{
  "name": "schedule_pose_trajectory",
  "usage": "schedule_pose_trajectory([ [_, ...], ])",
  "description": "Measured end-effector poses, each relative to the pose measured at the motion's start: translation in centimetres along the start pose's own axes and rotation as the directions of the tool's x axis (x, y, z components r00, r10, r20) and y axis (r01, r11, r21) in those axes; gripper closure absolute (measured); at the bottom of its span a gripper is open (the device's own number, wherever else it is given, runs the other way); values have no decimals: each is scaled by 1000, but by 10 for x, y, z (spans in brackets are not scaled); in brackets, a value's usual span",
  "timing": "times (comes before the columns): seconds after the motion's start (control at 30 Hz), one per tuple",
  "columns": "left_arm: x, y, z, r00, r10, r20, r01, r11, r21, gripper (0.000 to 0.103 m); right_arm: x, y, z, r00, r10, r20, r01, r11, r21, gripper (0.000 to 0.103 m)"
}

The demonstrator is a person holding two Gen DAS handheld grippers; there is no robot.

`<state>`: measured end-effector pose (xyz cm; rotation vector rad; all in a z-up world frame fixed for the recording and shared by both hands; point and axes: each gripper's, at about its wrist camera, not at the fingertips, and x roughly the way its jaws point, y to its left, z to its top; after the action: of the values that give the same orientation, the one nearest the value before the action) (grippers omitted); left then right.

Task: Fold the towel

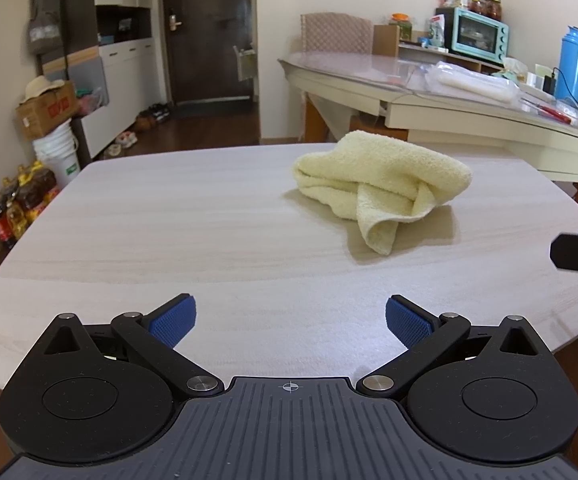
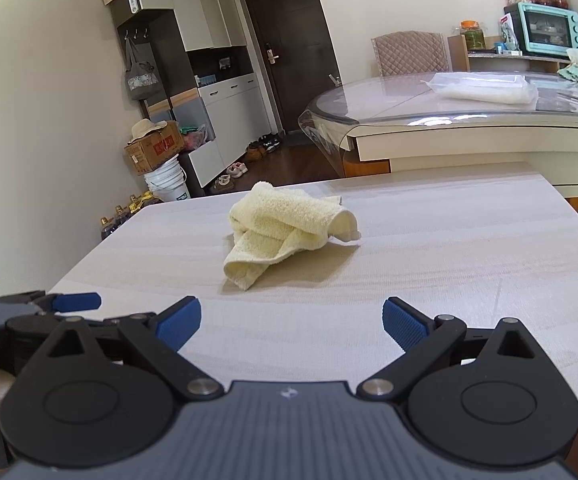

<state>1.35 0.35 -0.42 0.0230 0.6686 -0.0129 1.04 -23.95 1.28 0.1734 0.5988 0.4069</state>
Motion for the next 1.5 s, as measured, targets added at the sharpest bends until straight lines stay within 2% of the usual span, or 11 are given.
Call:
schedule_pose_trajectory([
  [0.47, 35, 24, 40, 1000, 13, 15, -13, 1000, 18, 0, 73, -35, 41, 997, 72, -25, -65, 975, 214, 14],
  [0.63, 47, 29, 52, 1000, 20, 15, -21, 999, 26, 0, 109, -62, 50, 986, 161, -34, -134, 904, 405, 20],
  [0.73, 55, 32, 57, 1000, 25, 15, -26, 999, 35, 0, 130, -80, 49, 973, 228, -29, -178, 827, 533, 28],
  [0.77, 56, 33, 58, 1000, 26, 15, -26, 999, 37, 0, 136, -83, 49, 971, 236, -31, -179, 811, 556, 35],
  [0.83, 60, 35, 60, 1000, 29, 12, -29, 999, 39, 0, 141, -87, 50, 972, 234, -28, -177, 805, 567, 65],
  [0.87, 61, 37, 60, 999, 31, 11, -31, 999, 38, 0, 141, -87, 51, 975, 220, -19, -172, 811, 559, 90],
  [0.9, 62, 39, 61, 999, 32, 10, -32, 999, 40, 0, 142, -87, 52, 979, 205, -10, -166, 818, 551, 95],
  [1.1, 61, 57, 61, 998, 55, 6, -55, 998, 42, 0, 114, -58, 84, 985, 137, 104, -163, 933, 320, 97],
  [1.23, 53, 79, 60, 994, 113, 11, -114, 993, 38, 0, 75, -12, 114, 944, 215, 250, -233, 971, 45, 98],
  [1.4, 37, 100, 58, 985, 168, 24, -169, 986, 8, 0, 35, 58, 141, 894, 296, 337, -203, 937, -285, 99],
  [1.5, 29, 110, 55, 983, 184, 20, -184, 983, -4, 0, 40, 90, 133, 905, 360, 226, -251, 883, -397, 99],
])
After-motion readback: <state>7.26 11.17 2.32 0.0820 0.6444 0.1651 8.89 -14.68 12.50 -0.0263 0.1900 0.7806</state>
